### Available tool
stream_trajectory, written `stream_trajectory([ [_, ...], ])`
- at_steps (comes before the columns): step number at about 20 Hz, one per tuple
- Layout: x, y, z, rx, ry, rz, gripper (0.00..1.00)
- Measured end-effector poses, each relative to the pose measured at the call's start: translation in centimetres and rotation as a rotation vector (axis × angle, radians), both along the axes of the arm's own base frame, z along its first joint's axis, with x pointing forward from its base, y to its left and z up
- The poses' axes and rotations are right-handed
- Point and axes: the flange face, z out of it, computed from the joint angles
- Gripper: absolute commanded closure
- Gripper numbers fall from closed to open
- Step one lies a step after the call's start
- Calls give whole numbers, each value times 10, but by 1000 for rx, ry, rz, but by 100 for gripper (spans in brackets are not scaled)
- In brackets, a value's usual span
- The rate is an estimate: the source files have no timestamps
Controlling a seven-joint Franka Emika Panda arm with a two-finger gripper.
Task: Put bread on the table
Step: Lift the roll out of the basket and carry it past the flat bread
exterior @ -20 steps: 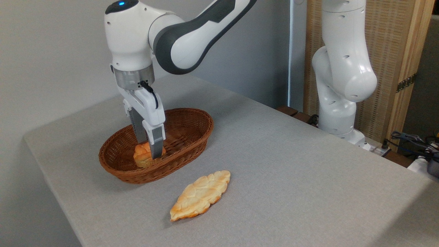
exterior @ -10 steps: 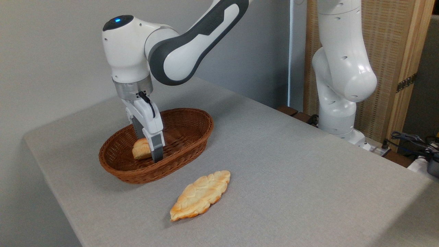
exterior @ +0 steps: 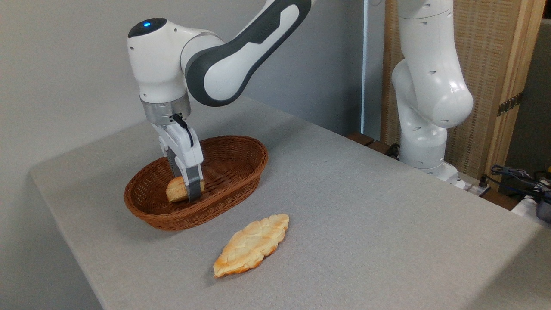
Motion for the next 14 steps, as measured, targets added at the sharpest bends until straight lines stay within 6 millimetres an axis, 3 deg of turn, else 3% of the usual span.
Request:
stream_trajectory([
  [7, 1, 0, 7, -6, -13, 0, 67],
  [14, -7, 12, 65, -46, -82, 10, 62],
])
